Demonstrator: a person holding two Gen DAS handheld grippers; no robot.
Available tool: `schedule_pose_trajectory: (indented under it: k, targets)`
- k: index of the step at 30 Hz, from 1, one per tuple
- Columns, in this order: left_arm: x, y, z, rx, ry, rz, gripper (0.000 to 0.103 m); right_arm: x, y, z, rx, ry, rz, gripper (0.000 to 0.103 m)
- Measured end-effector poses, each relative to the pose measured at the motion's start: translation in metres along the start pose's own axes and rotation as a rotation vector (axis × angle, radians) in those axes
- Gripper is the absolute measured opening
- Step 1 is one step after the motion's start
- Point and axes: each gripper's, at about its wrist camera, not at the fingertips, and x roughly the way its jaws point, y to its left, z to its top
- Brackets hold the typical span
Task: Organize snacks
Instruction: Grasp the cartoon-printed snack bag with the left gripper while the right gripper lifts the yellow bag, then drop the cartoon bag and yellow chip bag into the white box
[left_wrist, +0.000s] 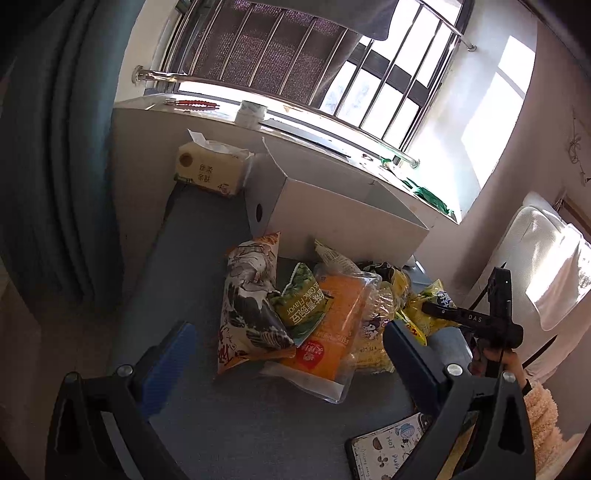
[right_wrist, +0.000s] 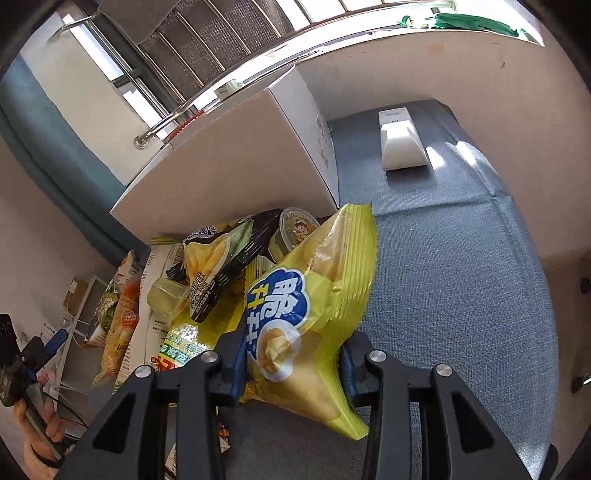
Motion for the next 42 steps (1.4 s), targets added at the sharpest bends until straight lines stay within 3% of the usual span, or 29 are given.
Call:
schedule_pose_trajectory:
  k: [4,9,14,18,21,22,23,24,26,29,34,38,42]
  targets:
    - [0.007,0.009,0.008,-0.012,0.008,0.016,0.103,-0.032,0.013,-0.015,-0.030,-0.104,-0.070,0.040]
    - [0.035,0.021,0.036,-0.037,0.056,0.025,0.103,-0.083,0.023,-0.034,-0.002,-0.233,-0.056,0.040]
    - [0.098,0.038,0.067,-0.089,0.216,0.040,0.103,-0.108,0.033,-0.045,0.010,-0.267,-0.017,0.040]
    - [0.145,0.056,0.071,-0.162,0.348,0.027,0.102,-0.112,0.035,-0.050,0.016,-0.265,-0.004,0.041]
    - [0.163,0.061,0.065,-0.196,0.409,-0.017,0.093,-0.109,0.033,-0.053,0.024,-0.254,-0.013,0.041]
    - [0.161,0.059,0.066,-0.174,0.388,0.006,0.082,-0.108,0.032,-0.054,0.028,-0.249,-0.013,0.041]
    - [0.160,0.057,0.066,-0.160,0.385,0.015,0.046,-0.106,0.031,-0.055,0.034,-0.243,-0.009,0.041]
    - [0.158,0.056,0.065,-0.174,0.382,-0.018,0.045,-0.104,0.031,-0.055,0.036,-0.234,-0.004,0.041]
    - [0.150,0.050,0.064,-0.142,0.360,-0.013,0.042,-0.100,0.032,-0.056,0.034,-0.225,-0.004,0.041]
    - [0.127,0.037,0.067,-0.045,0.265,0.028,0.040,-0.097,0.037,-0.056,0.019,-0.221,0.001,0.041]
    - [0.074,0.020,0.087,-0.008,0.077,-0.001,0.039,-0.092,0.051,-0.048,-0.004,-0.230,0.019,0.041]
    - [0.041,-0.007,0.122,0.038,-0.062,-0.053,0.039,-0.089,0.070,-0.020,-0.042,-0.250,0.049,0.041]
    - [0.040,-0.034,0.165,0.038,-0.133,-0.122,0.039,-0.081,0.098,0.030,-0.114,-0.265,0.038,0.041]
